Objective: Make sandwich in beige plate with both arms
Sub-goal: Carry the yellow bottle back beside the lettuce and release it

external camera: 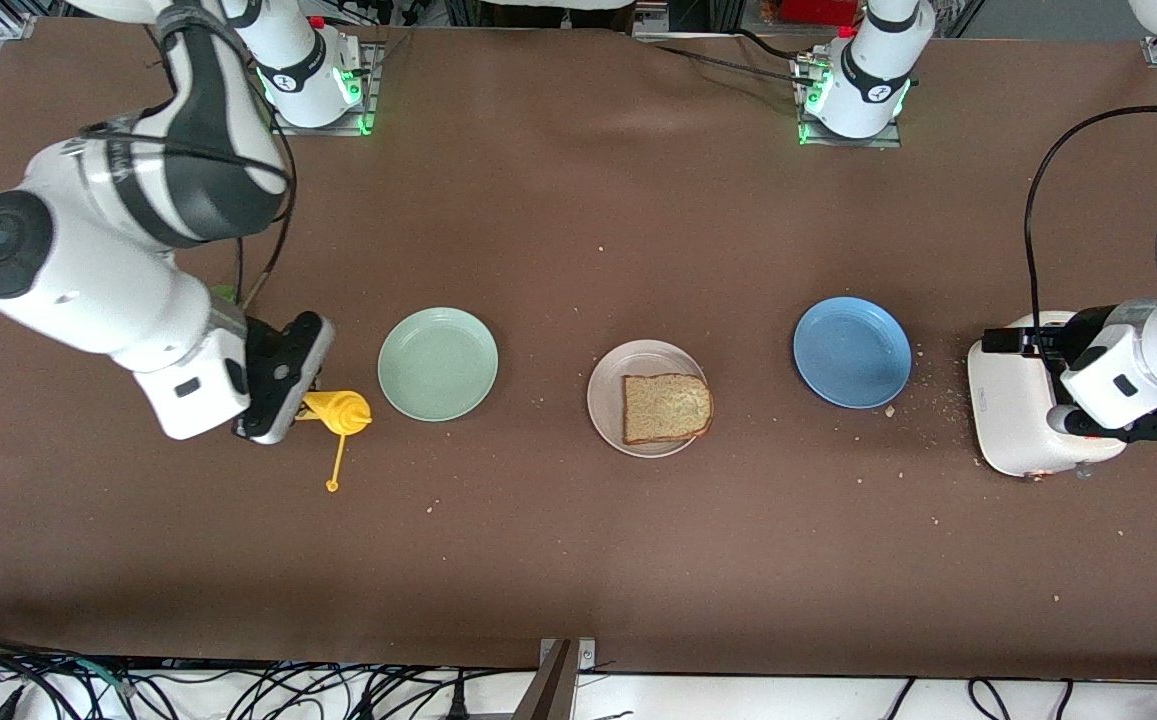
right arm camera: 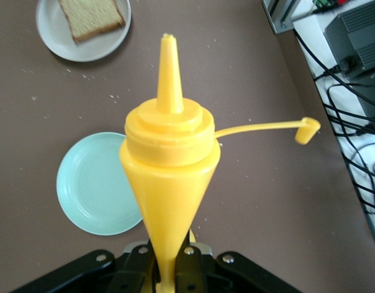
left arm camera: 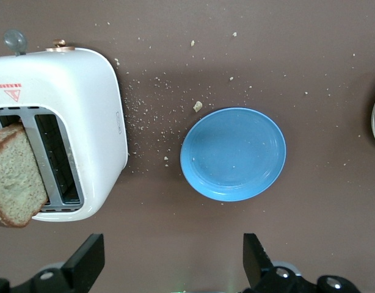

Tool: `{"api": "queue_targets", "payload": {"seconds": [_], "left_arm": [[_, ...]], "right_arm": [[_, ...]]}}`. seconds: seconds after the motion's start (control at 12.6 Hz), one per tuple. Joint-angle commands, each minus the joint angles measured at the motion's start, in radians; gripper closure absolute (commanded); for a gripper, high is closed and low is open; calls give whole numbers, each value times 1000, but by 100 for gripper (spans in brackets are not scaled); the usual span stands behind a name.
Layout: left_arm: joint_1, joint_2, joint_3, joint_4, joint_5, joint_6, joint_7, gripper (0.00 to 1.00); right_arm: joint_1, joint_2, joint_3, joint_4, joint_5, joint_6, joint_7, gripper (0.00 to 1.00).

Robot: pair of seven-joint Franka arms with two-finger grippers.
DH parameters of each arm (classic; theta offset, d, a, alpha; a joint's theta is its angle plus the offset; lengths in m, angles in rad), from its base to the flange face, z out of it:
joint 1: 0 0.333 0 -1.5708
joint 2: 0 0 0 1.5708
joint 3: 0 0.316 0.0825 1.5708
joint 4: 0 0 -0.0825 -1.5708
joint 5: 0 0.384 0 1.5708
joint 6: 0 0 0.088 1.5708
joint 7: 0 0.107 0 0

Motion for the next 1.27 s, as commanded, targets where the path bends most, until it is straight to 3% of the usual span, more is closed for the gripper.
{"api": "queue_targets", "payload": {"seconds": [0.0, 0.16, 0.48, 0.8, 1.19], "left_arm": [[-7, -5, -3, -1, 38, -1, -9, 0], [-7, -4, -3, -1, 38, -1, -9, 0], [-7, -4, -3, -1, 38, -1, -9, 0], [-7, -4, -1, -3, 38, -1, -11, 0], [-7, -4, -3, -3, 38, -1, -11, 0]], "right_arm": [[-95, -42, 19, -111, 181, -8, -197, 100], [-158, -52, 19, -212, 320, -5, -341, 100], [-270, -45, 12, -464, 690, -7, -696, 100], [-323, -7, 12, -569, 758, -5, -956, 100], [-376, 105, 12, -606, 863, -12, -1246, 100]]}}
